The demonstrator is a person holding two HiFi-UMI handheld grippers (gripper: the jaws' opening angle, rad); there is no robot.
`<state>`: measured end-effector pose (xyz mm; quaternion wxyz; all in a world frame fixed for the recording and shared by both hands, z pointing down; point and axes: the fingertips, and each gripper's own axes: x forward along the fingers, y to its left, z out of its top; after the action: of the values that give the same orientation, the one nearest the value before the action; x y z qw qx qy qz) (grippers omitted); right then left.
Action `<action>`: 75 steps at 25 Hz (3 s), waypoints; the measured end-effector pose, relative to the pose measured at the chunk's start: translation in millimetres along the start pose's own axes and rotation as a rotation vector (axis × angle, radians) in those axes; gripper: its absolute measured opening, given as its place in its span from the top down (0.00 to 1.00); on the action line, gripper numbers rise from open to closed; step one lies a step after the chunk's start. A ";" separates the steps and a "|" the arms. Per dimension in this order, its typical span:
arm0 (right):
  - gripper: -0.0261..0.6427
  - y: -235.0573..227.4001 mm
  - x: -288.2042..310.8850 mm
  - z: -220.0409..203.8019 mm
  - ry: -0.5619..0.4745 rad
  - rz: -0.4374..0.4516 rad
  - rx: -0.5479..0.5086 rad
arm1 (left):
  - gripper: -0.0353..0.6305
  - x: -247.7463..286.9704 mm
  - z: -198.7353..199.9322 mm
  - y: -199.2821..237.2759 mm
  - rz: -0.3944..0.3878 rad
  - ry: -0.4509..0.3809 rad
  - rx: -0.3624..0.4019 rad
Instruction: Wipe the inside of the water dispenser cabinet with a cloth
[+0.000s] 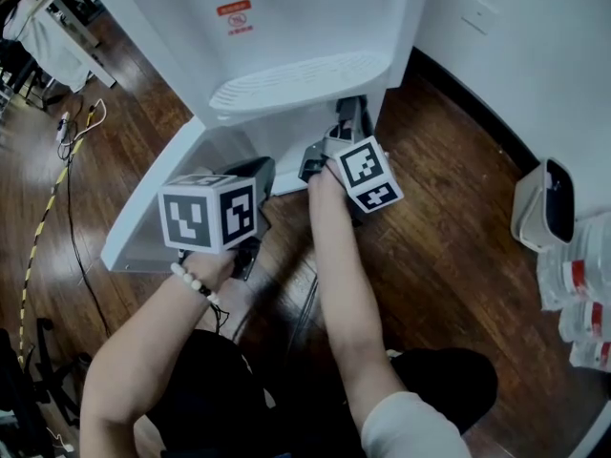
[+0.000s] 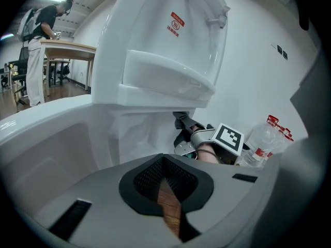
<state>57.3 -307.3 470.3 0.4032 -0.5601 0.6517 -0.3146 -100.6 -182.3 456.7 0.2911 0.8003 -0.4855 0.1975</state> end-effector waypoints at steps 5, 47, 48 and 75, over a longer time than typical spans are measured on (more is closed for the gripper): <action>0.91 3.1 0.1 2.3 -0.006 0.014 0.020 | 0.95 2.8 0.0 -2.8 -0.001 0.000 0.004; 0.90 -165.9 25.2 -185.8 0.912 -0.248 -1.093 | 0.95 23.2 -13.7 17.4 -0.009 0.050 -0.057; 0.90 -165.8 28.8 -185.0 0.912 -0.263 -1.099 | 0.95 23.8 -15.4 17.9 -0.010 0.055 -0.059; 0.90 -131.0 61.8 -242.3 0.988 -0.044 -1.044 | 0.95 35.5 -6.1 20.5 -0.007 0.031 -0.040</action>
<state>-96.0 -401.0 688.1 -0.2659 -0.4850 0.8120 -0.1867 -103.1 -209.2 488.2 0.3152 0.7930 -0.4820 0.1990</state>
